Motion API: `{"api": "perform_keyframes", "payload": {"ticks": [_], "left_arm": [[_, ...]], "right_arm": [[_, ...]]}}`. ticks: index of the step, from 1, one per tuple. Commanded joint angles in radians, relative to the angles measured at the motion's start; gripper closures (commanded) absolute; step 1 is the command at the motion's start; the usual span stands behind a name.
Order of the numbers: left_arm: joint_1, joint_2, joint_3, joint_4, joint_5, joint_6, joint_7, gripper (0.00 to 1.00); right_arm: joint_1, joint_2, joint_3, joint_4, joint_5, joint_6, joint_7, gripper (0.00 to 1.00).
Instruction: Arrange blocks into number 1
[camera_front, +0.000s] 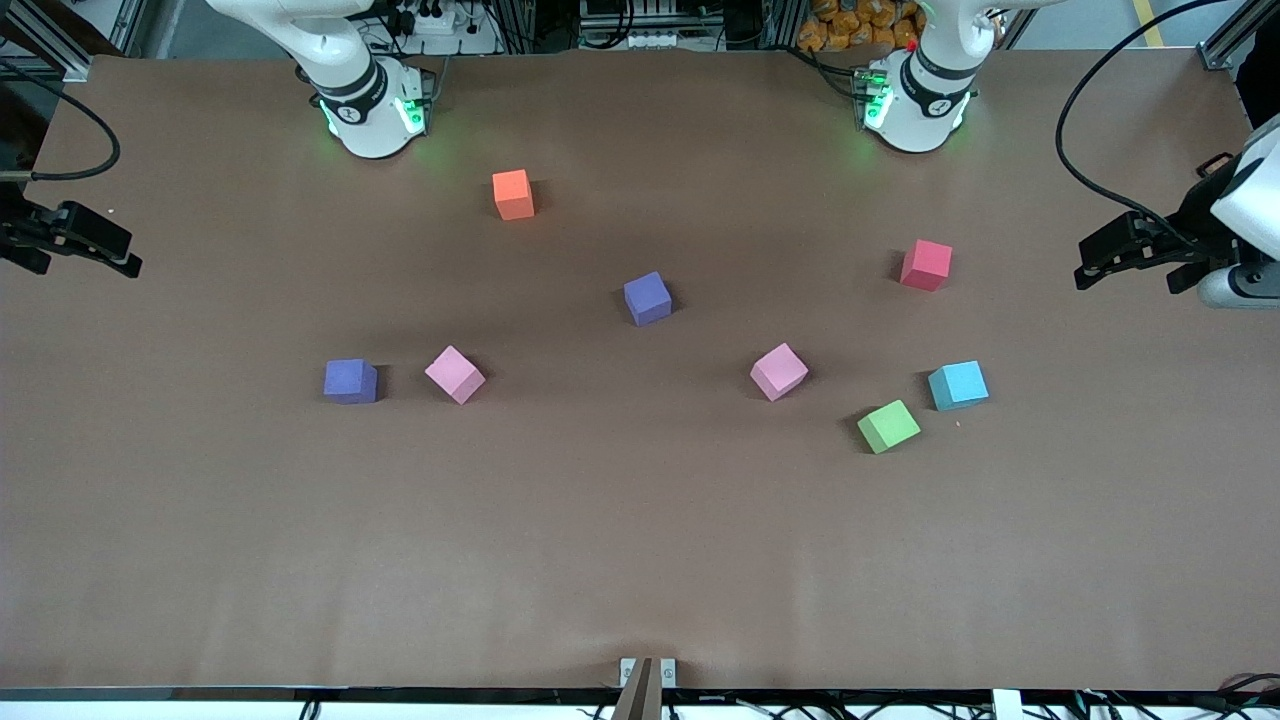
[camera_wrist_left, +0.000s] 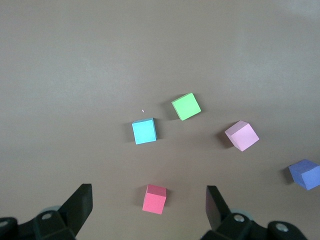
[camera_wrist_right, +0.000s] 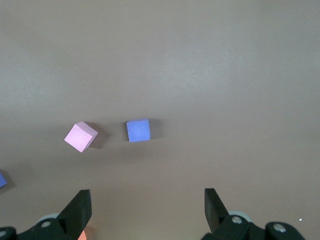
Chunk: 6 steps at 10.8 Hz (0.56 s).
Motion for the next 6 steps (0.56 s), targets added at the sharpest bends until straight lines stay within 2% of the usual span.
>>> {"api": "perform_keyframes", "payload": {"ticks": [1, 6], "left_arm": [[0.007, 0.0, -0.002, 0.007, -0.009, 0.001, 0.017, 0.0], [0.005, 0.001, -0.002, 0.004, -0.007, 0.001, 0.021, 0.0]], "right_arm": [[-0.009, 0.001, 0.009, 0.015, -0.011, -0.017, 0.016, 0.0], [-0.009, -0.002, 0.011, 0.009, -0.011, -0.017, 0.019, 0.0]]}}
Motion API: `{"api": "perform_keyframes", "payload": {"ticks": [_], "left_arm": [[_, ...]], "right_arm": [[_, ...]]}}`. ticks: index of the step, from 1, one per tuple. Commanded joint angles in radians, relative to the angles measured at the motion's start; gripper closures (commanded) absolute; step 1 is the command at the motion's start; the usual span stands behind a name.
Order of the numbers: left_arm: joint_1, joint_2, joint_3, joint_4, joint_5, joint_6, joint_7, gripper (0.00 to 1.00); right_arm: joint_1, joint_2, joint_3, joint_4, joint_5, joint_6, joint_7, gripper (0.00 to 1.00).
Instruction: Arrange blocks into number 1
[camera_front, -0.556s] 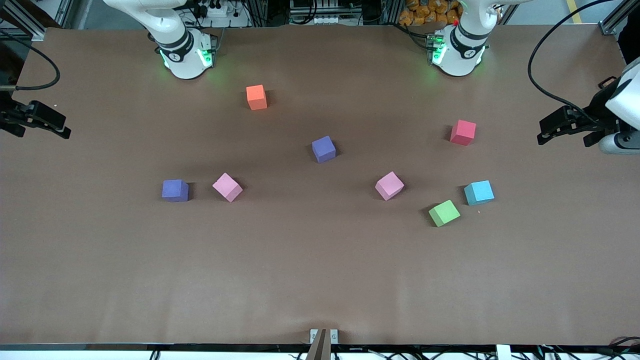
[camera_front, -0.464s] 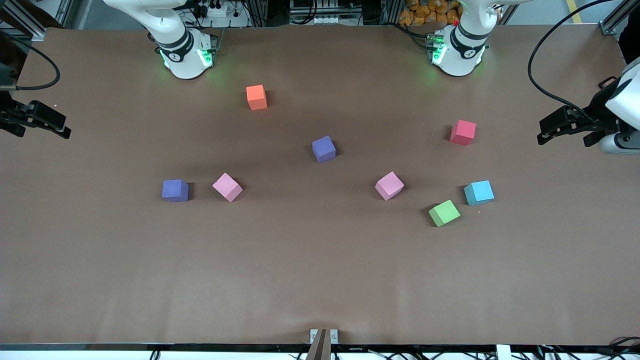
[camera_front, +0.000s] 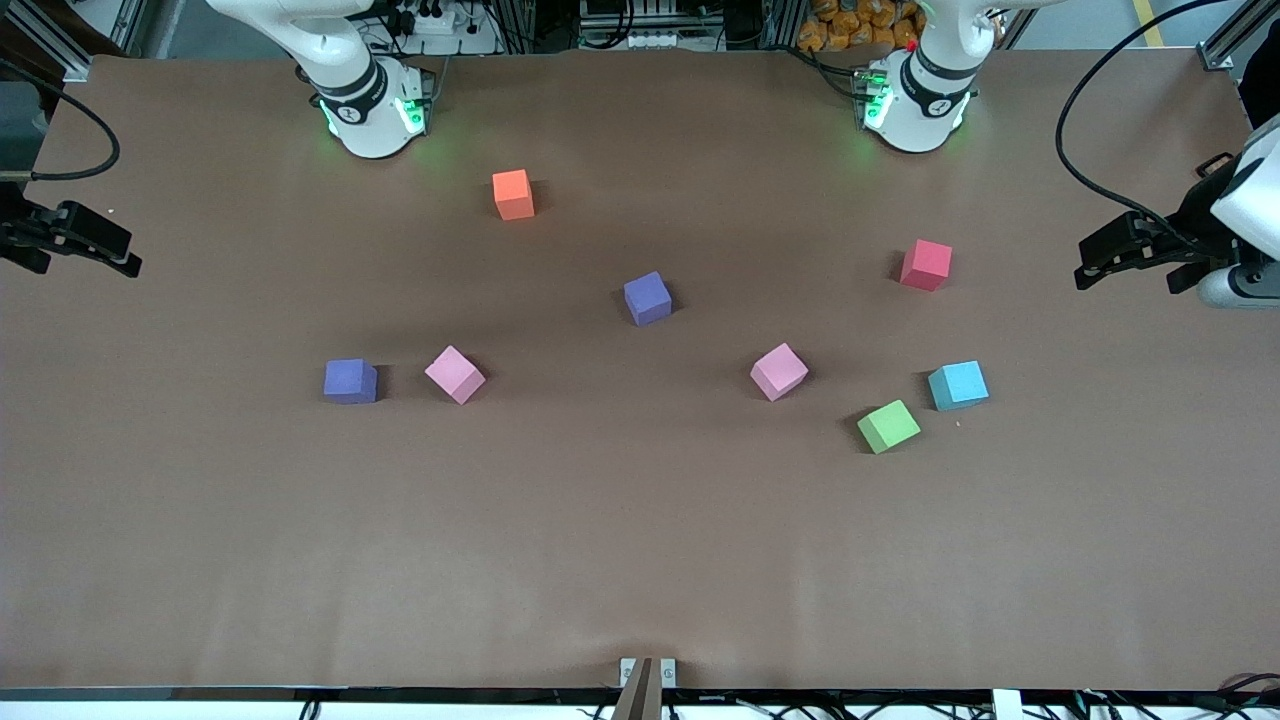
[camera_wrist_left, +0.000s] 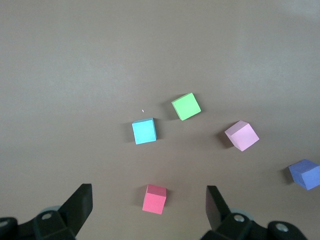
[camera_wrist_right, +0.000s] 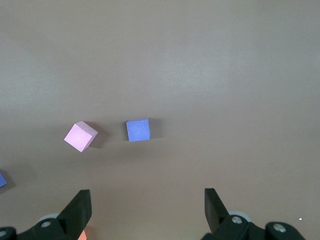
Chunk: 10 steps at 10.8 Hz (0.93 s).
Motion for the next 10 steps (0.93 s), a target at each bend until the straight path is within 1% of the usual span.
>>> {"api": "perform_keyframes", "payload": {"ticks": [1, 4, 6, 8, 10], "left_arm": [[0.004, 0.001, -0.002, 0.004, -0.007, 0.001, 0.021, 0.0], [-0.01, 0.006, -0.008, -0.003, 0.011, 0.002, 0.003, 0.0], [-0.023, 0.065, -0.011, 0.006, 0.01, 0.022, -0.069, 0.0], [-0.01, 0.096, -0.01, -0.003, 0.011, 0.032, -0.075, 0.0], [-0.03, 0.162, -0.013, -0.002, 0.013, 0.036, -0.084, 0.0]], "right_arm": [[-0.005, -0.002, 0.011, 0.008, -0.011, -0.014, 0.019, 0.0], [-0.007, 0.001, 0.014, 0.009, -0.008, -0.021, 0.017, 0.0], [-0.004, -0.002, 0.019, 0.012, -0.006, -0.014, 0.017, 0.0], [-0.002, -0.002, 0.019, 0.012, -0.008, -0.017, 0.017, 0.0], [-0.008, 0.004, 0.019, 0.009, -0.005, -0.015, 0.017, 0.0]]}}
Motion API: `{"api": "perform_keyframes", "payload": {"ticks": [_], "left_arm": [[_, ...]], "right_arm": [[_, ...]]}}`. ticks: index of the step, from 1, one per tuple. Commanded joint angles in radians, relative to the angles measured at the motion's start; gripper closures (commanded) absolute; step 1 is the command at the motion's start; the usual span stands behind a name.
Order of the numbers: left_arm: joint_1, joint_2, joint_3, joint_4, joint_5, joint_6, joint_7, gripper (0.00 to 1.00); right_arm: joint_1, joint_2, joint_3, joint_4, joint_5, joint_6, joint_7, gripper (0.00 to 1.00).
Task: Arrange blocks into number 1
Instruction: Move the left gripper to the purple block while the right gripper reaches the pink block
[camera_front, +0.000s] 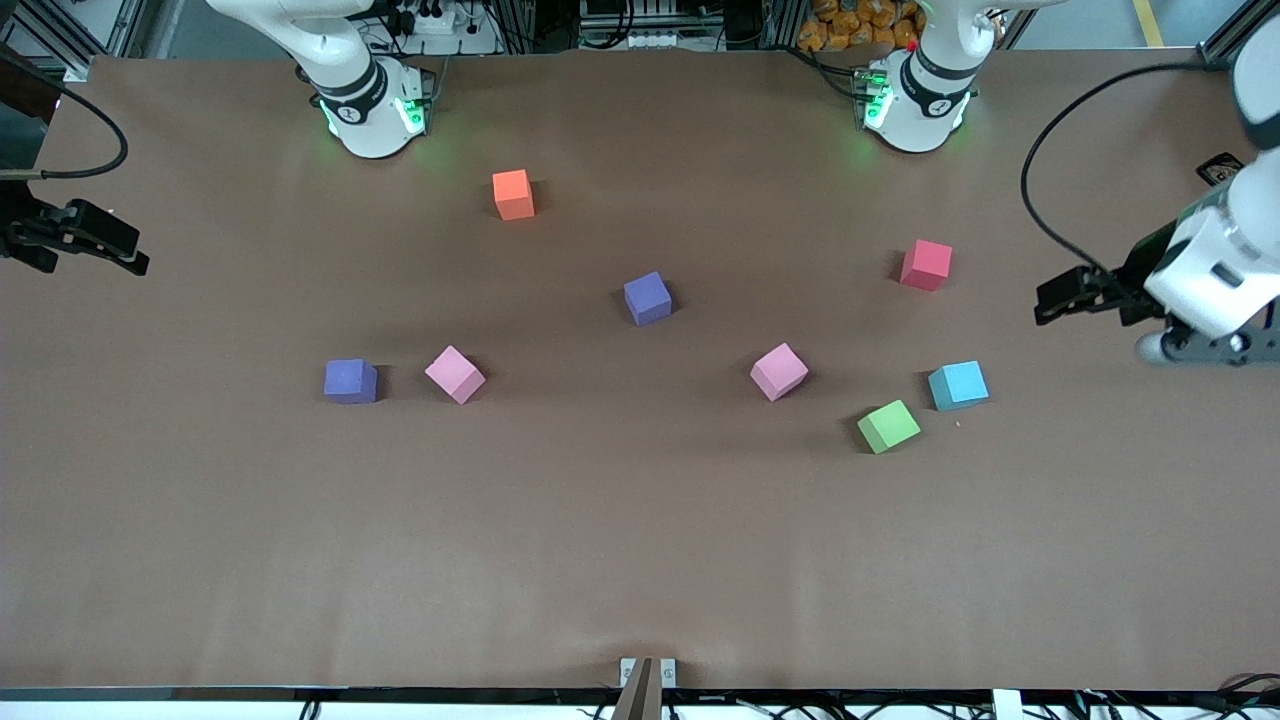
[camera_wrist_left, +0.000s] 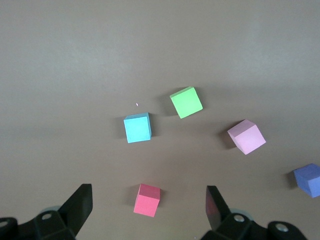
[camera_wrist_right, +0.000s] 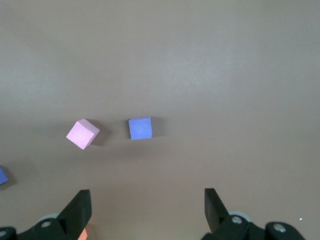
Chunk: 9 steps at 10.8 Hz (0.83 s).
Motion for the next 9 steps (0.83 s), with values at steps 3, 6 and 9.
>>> {"api": "perform_keyframes", "payload": {"ticks": [3, 6, 9], "left_arm": [[-0.142, 0.132, -0.01, 0.003, 0.013, 0.022, -0.204, 0.0], [-0.306, 0.198, -0.01, 0.001, 0.012, 0.057, -0.429, 0.0], [-0.483, 0.282, -0.012, 0.001, 0.004, 0.13, -0.707, 0.0]], "right_arm": [[-0.009, 0.035, 0.007, -0.007, 0.002, 0.003, 0.014, 0.0], [0.029, 0.065, 0.007, -0.106, 0.078, 0.106, 0.003, 0.0], [0.127, 0.063, 0.007, -0.326, 0.086, 0.354, -0.065, 0.0]]}}
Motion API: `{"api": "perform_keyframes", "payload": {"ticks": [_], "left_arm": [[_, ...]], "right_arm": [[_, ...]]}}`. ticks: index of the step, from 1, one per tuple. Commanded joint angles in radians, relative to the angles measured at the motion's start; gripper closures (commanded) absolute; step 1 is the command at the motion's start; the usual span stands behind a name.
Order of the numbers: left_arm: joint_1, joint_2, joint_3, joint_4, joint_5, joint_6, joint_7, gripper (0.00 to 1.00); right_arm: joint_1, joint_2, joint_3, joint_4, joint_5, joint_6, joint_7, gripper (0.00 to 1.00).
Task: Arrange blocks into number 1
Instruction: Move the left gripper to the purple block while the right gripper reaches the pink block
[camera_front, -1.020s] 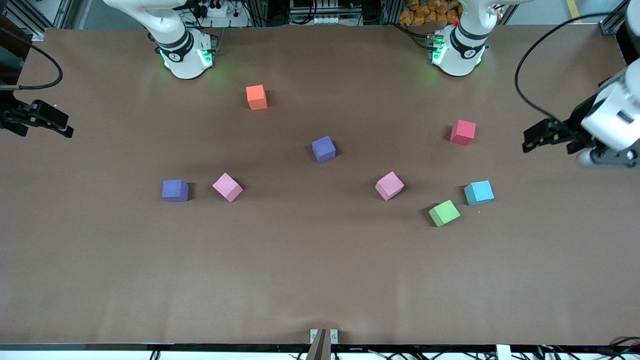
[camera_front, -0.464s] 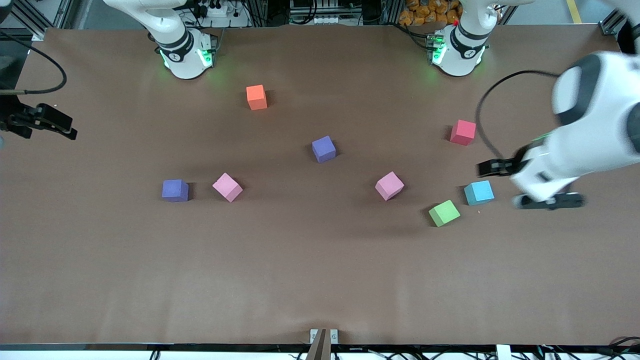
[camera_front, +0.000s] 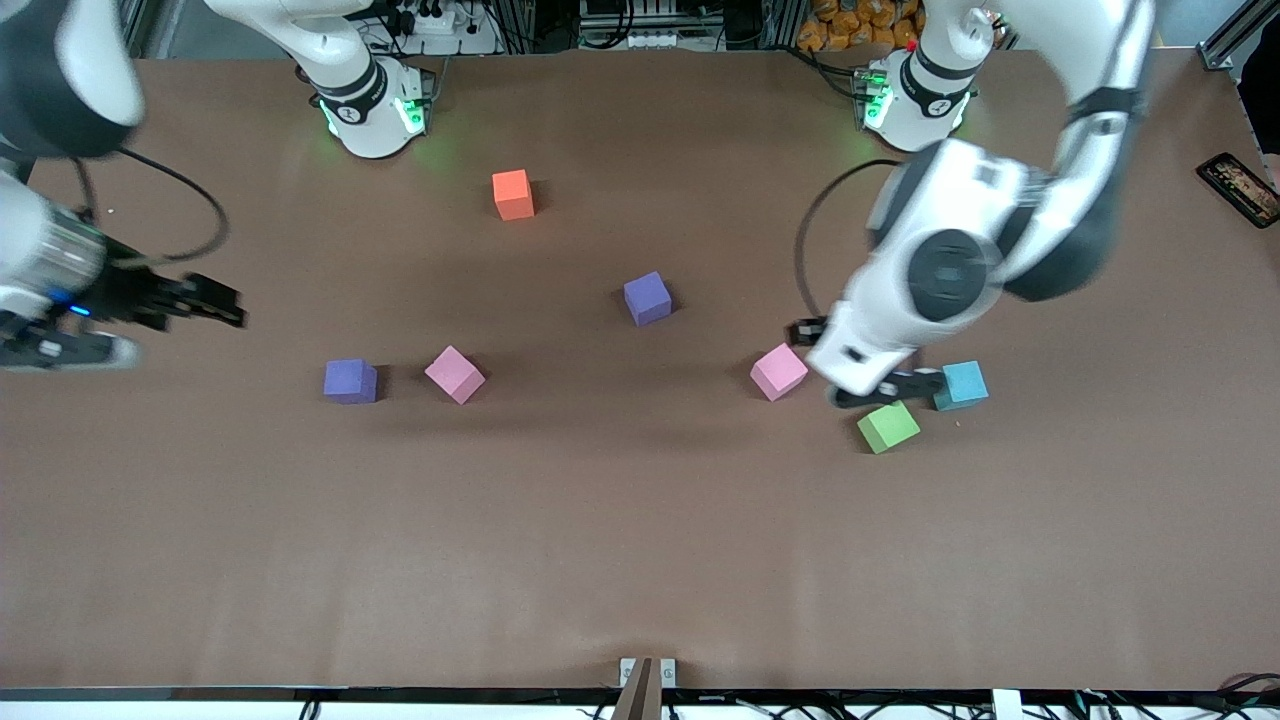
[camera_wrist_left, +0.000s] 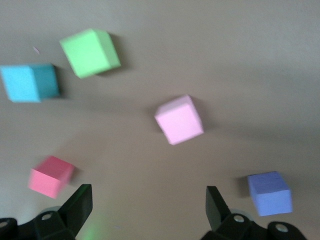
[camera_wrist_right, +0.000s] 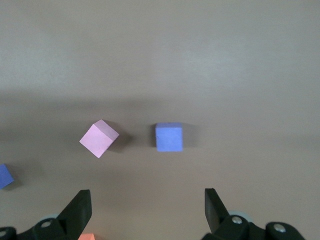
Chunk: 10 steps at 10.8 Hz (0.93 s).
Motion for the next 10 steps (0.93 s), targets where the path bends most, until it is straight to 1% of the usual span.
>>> {"api": "perform_keyframes", "payload": {"ticks": [1, 2, 3, 4, 5, 6, 7, 8, 9, 10], "left_arm": [[-0.125, 0.076, 0.012, 0.01, 0.002, 0.079, -0.199, 0.0], [-0.174, 0.111, 0.01, 0.012, 0.002, 0.123, -0.288, 0.0], [-0.216, 0.142, 0.01, 0.012, -0.007, 0.159, -0.362, 0.0], [-0.244, 0.168, 0.01, 0.012, -0.043, 0.194, -0.413, 0.0], [-0.253, 0.182, 0.01, 0.012, -0.085, 0.222, -0.462, 0.0], [-0.253, 0.19, 0.01, 0.012, -0.12, 0.254, -0.498, 0.0], [-0.255, 0.198, 0.01, 0.01, -0.133, 0.289, -0.525, 0.0], [-0.261, 0.214, 0.009, 0.009, -0.133, 0.298, -0.547, 0.0], [-0.291, 0.231, 0.009, 0.007, -0.134, 0.309, -0.561, 0.0], [-0.299, 0.248, 0.009, 0.001, -0.134, 0.343, -0.591, 0.0]], "right_arm": [[0.066, -0.017, 0.002, -0.18, 0.012, 0.199, -0.089, 0.0], [0.085, 0.009, 0.01, -0.214, 0.012, 0.273, -0.156, 0.0], [0.102, 0.042, 0.013, -0.216, 0.013, 0.293, -0.214, 0.0], [0.114, 0.074, 0.014, -0.214, 0.027, 0.304, -0.276, 0.0], [0.125, 0.11, 0.02, -0.219, 0.05, 0.344, -0.349, 0.0], [0.119, 0.139, 0.03, -0.224, 0.058, 0.352, -0.438, 0.0], [0.119, 0.167, 0.031, -0.225, 0.094, 0.361, -0.501, 0.0], [0.116, 0.191, 0.033, -0.237, 0.142, 0.394, -0.555, 0.0], [0.113, 0.205, 0.033, -0.265, 0.179, 0.451, -0.607, 0.0], [0.113, 0.225, 0.033, -0.282, 0.211, 0.48, -0.64, 0.0]]}}
